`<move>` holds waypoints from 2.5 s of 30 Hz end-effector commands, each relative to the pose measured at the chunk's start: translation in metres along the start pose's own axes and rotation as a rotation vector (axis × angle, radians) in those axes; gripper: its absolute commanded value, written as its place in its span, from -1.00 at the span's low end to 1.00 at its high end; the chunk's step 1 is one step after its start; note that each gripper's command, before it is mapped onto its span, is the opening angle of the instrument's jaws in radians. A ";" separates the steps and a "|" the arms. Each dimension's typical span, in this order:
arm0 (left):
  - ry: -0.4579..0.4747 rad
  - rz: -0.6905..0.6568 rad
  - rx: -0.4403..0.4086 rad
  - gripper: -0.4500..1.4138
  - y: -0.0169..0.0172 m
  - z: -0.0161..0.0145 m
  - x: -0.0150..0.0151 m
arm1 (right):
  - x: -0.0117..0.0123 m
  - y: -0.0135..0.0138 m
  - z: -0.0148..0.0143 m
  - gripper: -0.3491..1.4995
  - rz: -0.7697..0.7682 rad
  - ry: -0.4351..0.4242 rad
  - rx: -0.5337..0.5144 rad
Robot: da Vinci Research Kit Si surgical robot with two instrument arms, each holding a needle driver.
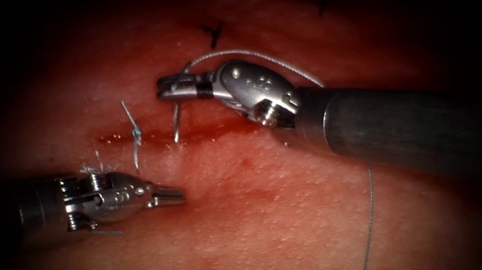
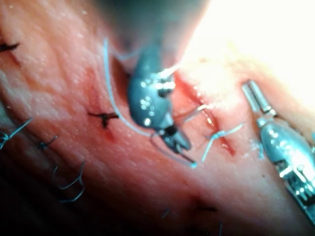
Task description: Wound Closure
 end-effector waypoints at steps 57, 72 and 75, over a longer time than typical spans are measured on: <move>0.014 0.023 -0.004 -0.75 -0.0005 0.0013 -0.0008 | -0.0011 -0.0021 0.0037 -1.00 0.736 0.139 0.255; 0.016 0.039 -0.010 -0.77 -0.0004 0.0006 -0.0019 | -0.0008 -0.0042 0.0069 -1.00 0.972 0.137 0.376; 0.018 0.044 -0.012 -0.75 -0.0006 -0.0002 -0.0024 | -0.0010 -0.0052 0.0075 -1.00 0.989 0.108 0.403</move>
